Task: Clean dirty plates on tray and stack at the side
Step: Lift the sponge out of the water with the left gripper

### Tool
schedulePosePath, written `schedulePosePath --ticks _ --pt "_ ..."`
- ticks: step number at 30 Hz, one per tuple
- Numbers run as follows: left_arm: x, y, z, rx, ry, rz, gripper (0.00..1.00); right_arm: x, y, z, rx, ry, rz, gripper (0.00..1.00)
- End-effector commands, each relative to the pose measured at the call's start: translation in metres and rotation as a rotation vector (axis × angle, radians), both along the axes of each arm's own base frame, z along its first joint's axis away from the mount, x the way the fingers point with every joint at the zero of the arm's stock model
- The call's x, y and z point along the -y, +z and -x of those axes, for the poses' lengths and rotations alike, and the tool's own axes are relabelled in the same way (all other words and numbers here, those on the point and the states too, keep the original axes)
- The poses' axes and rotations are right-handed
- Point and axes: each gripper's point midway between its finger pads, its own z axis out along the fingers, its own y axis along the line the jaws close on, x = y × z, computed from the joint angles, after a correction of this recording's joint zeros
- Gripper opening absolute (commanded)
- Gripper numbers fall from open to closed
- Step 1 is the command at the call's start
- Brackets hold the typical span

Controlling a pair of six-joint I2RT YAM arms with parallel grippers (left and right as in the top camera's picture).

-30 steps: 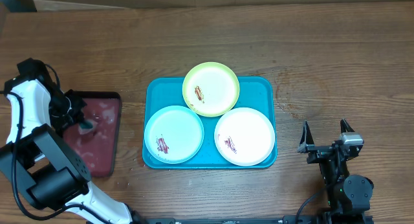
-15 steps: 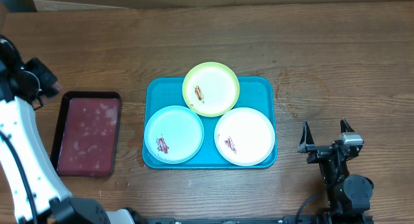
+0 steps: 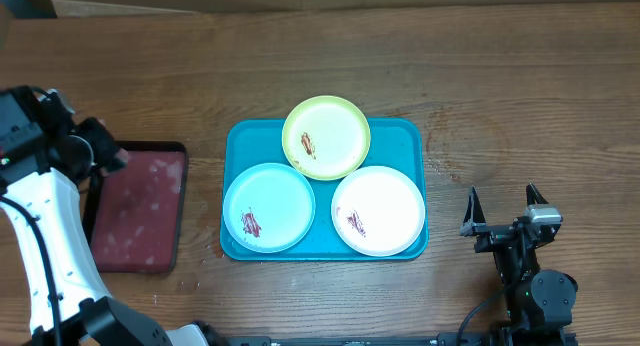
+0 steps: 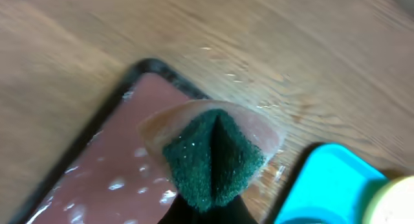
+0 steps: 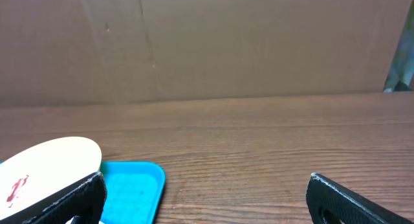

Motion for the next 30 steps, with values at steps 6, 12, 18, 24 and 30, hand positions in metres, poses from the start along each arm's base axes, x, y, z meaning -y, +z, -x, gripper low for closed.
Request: schedulePosePath --ticks 6,12,18,24,30 --pt "0.045 0.032 -0.017 0.260 -0.354 0.187 0.04 0.002 -0.002 0.000 0.004 -0.008 -0.004 1.00" --pt "0.005 0.021 0.012 0.253 -0.213 0.250 0.04 0.002 -0.002 0.000 0.004 -0.008 -0.004 1.00" --pt "-0.004 0.032 0.023 0.417 -0.209 0.423 0.04 0.002 -0.002 0.000 0.004 -0.008 -0.004 1.00" --pt "-0.006 0.014 0.028 0.391 -0.180 0.455 0.04 0.002 -0.002 0.000 0.004 -0.008 -0.004 1.00" --pt "-0.007 0.009 0.027 0.382 -0.173 0.470 0.04 0.002 -0.002 0.000 0.004 -0.008 -0.004 1.00"
